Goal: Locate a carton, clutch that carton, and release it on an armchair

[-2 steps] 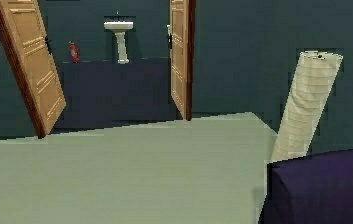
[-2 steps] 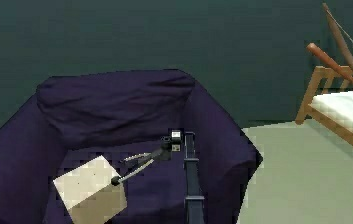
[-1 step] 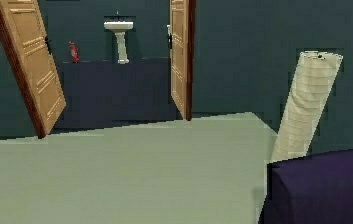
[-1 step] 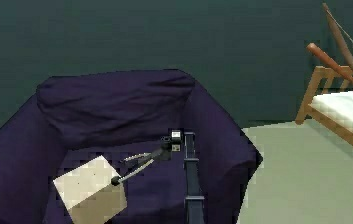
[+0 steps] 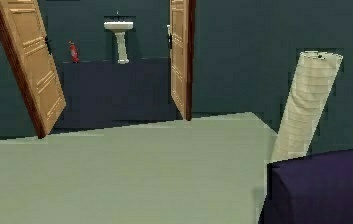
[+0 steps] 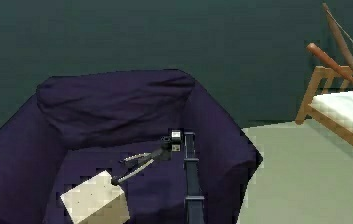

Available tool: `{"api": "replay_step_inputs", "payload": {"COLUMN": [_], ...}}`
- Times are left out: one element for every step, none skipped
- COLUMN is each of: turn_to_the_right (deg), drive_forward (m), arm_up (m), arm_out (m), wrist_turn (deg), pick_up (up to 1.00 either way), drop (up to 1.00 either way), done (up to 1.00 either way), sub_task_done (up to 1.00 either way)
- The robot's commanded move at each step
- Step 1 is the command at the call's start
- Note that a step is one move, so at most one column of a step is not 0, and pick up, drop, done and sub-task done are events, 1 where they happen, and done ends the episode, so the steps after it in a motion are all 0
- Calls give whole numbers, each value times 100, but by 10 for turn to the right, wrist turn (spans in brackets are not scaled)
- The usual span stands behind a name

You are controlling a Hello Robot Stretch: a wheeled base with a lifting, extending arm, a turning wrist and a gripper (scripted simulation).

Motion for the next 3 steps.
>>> {"api": "replay_step_inputs", "payload": {"turn_to_the_right": [0,0,0], "drive_forward": [0,0,0], "arm_up": [10,0,0], "arm_out": [0,-8,0], "wrist_turn": [0,0,0], "pick_up": [0,0,0], "drop": [0,0,0], "done": [0,0,100], "sub_task_done": [0,0,0]}}
